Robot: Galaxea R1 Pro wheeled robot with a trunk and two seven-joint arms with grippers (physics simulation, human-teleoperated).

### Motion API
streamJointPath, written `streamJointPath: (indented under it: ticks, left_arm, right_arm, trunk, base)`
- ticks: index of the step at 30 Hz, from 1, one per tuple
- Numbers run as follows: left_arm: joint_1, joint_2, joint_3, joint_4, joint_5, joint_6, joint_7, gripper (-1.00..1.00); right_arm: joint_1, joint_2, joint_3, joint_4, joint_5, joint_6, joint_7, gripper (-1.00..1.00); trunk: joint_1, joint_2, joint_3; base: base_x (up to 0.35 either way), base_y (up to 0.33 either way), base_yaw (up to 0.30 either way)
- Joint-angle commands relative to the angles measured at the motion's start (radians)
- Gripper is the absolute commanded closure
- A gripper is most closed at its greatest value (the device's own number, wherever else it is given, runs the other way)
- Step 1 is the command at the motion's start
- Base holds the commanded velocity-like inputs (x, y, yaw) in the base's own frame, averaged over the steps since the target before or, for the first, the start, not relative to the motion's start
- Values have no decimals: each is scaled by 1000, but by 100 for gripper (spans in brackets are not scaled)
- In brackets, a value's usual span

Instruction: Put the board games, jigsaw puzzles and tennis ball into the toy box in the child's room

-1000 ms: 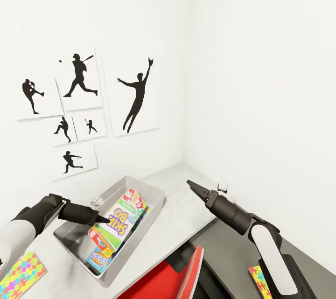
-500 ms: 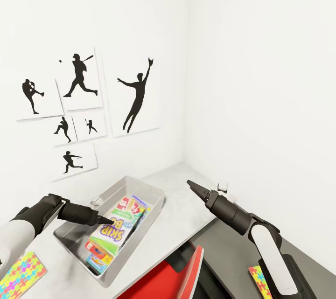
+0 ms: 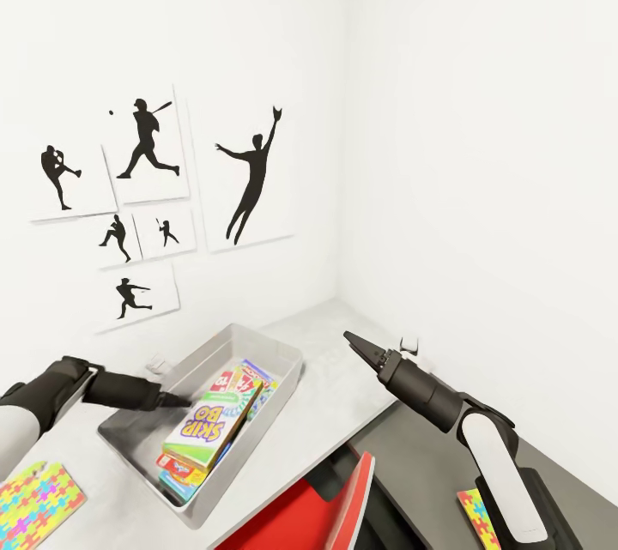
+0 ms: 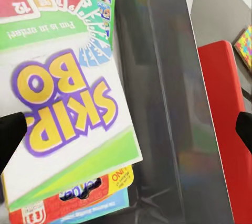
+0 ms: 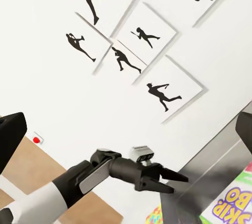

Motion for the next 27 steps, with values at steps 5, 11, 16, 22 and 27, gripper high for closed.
streamJointPath:
  ticks: [5,11,16,22,27]
  left_arm:
    - [-1,19,67,-2,10,9,-172,-100]
    - [-1,86,119,-3,57,11,-298,-100]
    - [-1,116,147,-2,117,10,-298,-100]
    - [0,128,160,0,138,13,-298,-100]
    - [-1,130,163,1,141,15,-298,-100]
  right_arm:
    - [-1,0,0,0,-4,4,0,-100]
    - [-1,1,-1,0,-4,4,0,-100]
    - [-1,1,-2,0,-3,3,0,-100]
    - [-1,0,-3,1,-4,-19,1,-100]
    - [-1,-1,-3,1,-4,-38,1,-100]
  trunk:
    - [0,-2,-2]
    - [0,-2,0]
    - [0,-2,7]
    - [0,-2,16]
    - [0,-2,24]
  base:
    - [0,0,0]
    - [0,0,0]
    - [0,0,0]
    - [0,0,0]
    - [-35,0,0]
